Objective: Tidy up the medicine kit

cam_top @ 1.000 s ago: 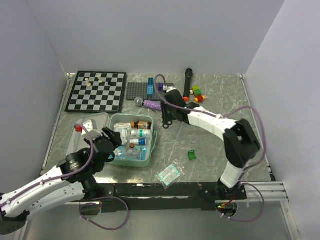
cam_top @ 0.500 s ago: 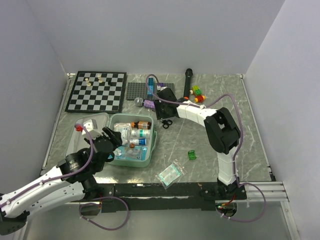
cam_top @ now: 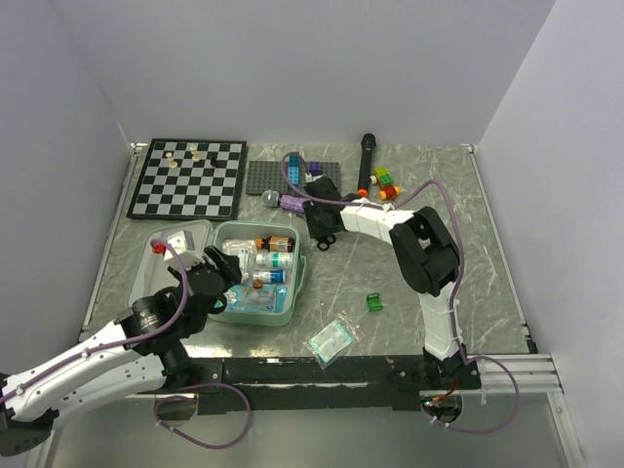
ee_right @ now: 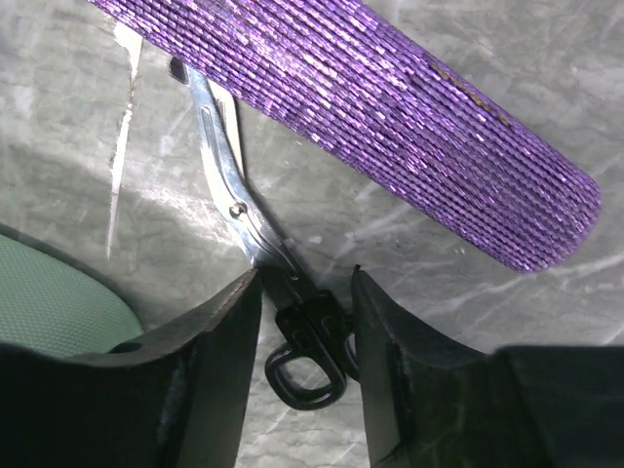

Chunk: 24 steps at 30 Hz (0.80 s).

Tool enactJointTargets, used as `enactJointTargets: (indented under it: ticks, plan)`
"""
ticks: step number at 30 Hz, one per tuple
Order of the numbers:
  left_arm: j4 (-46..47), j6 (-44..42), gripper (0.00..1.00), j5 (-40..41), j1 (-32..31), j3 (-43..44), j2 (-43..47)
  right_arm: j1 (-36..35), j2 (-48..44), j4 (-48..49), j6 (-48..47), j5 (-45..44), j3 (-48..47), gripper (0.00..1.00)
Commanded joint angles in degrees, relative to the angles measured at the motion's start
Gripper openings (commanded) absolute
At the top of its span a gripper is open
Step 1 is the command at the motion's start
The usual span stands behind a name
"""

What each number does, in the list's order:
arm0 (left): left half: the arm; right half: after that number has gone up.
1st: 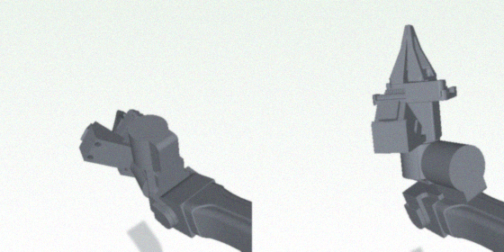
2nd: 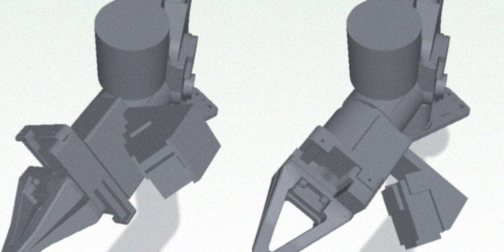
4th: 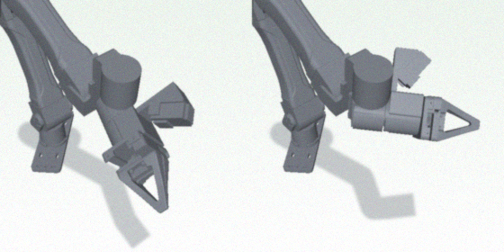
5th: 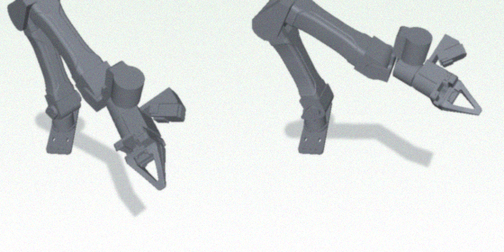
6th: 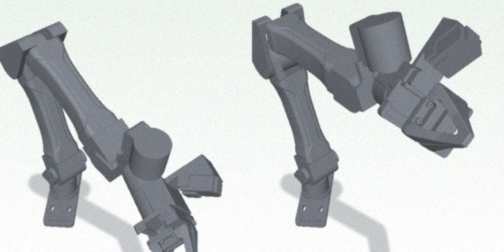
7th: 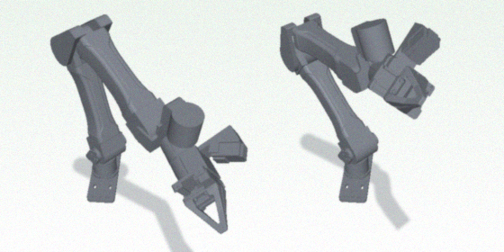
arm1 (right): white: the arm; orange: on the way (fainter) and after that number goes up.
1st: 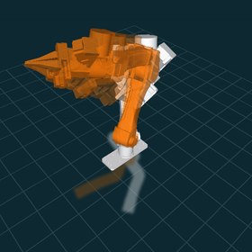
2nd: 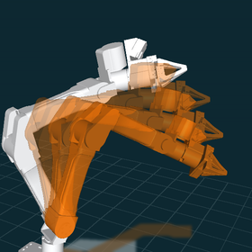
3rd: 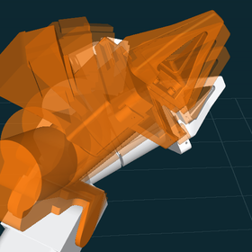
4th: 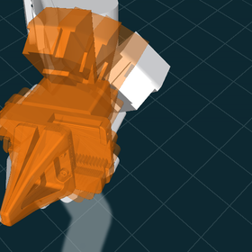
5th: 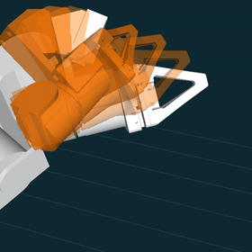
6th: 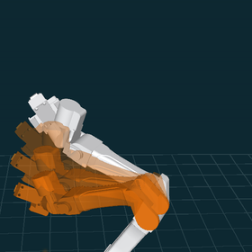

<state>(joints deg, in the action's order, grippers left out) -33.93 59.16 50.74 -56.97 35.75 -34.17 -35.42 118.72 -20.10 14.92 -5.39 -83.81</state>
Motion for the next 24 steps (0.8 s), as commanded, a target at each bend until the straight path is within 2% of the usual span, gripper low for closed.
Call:
enactJointTargets:
  ticks: [1,7,14,17,19,24]
  plan:
    - [1.4,-1.0,0.69,-0.2,0.2,1.3,-0.6,0.3,-2.7,-2.4,0.2,-2.1,6.4,0.46]
    - [3.7,-1.8,0.69,-1.0,0.2,0.7,-1.0,0.2,-10.8,-2.1,2.4,-3.1,18.0,0.39]
    - [5.2,-2.1,0.69,-2.3,0.2,1.3,-3.5,-0.4,-21.1,-2.4,5.4,-1.9,29.2,0.39]
    - [6.1,-2.3,0.69,-2.7,0.2,1.0,-3.6,-1.0,-25.1,-3.5,6.1,-1.3,30.8,0.4]
    - [6.6,-2.5,0.69,-2.7,0.2,0.9,-3.7,-1.2,-27.0,-5.1,5.8,-1.4,29.7,0.43]
    - [6.9,-2.9,0.69,-3.2,0.2,1.8,-4.6,-1.2,-28.4,-11.4,2.9,-2.1,21.2,0.61]
